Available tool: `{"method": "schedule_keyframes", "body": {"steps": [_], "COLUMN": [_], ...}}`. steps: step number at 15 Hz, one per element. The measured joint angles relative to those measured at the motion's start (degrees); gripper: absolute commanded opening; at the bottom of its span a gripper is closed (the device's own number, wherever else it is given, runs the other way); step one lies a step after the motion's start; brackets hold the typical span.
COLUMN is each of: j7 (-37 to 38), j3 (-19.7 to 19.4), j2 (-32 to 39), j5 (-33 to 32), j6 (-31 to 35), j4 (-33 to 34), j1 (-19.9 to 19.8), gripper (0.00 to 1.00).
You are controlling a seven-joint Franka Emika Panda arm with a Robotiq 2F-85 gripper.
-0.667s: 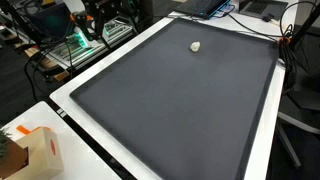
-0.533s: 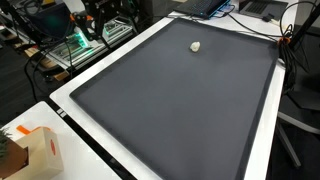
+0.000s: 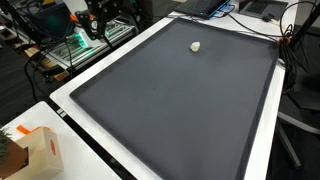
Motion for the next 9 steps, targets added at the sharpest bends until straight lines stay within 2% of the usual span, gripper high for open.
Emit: {"method": "schedule_keyframes", "body": {"steps": [4,9], "j7": [-2.82,-3.64], "j3": [3.82,9.24], "j2": [2.58,9.56], "j5": [4.73,12.33], "j6": [-0.18,-1.78], "j4": [2.54,8.56], "j1": [1.98,4.77], "gripper": [1.0,1.0]}}
